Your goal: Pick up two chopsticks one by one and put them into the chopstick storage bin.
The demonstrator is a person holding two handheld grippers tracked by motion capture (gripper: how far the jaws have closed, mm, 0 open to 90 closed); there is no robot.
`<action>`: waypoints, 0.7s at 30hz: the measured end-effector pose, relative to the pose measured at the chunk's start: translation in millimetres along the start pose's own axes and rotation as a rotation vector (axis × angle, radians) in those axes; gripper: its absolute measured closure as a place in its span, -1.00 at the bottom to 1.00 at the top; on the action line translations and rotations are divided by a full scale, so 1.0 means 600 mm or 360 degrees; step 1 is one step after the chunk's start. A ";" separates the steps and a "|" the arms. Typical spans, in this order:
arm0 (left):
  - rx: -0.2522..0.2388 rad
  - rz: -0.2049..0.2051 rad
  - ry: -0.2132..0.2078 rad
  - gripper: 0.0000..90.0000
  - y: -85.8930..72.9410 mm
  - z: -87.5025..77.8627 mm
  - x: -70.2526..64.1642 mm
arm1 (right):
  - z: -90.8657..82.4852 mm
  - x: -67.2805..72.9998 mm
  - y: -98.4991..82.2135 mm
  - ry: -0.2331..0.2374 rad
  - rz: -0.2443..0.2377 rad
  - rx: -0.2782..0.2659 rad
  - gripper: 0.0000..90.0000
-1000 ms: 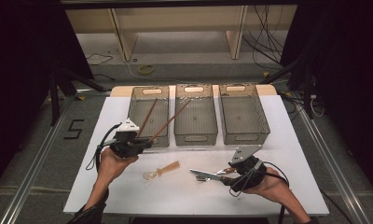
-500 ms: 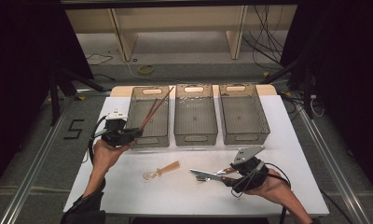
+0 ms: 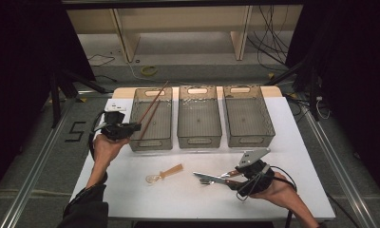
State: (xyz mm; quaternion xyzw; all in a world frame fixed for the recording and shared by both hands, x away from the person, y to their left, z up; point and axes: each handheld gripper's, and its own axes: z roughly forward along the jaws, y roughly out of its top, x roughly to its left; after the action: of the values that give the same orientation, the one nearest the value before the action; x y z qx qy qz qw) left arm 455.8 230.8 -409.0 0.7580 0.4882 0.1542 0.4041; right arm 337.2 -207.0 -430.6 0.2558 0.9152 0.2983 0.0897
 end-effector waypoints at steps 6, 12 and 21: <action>0.0040 -0.0043 0.0032 0.84 0.007 0.020 0.015 | -0.002 0.000 -0.002 0.0005 0.0003 -0.0008 -0.24; 0.0058 -0.0065 0.0041 0.84 0.011 0.031 0.023 | -0.003 0.000 -0.004 0.0006 0.0012 -0.0007 -0.24; 0.0108 -0.0094 0.0058 0.83 0.007 0.049 0.028 | -0.004 -0.001 -0.006 0.0009 0.0015 0.0000 -0.24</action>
State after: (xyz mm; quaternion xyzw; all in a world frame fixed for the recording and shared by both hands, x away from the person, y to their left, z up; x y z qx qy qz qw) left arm 485.1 230.6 -426.8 0.7536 0.5226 0.1392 0.3735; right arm 335.3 -211.0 -431.0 0.2593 0.9143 0.2993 0.0858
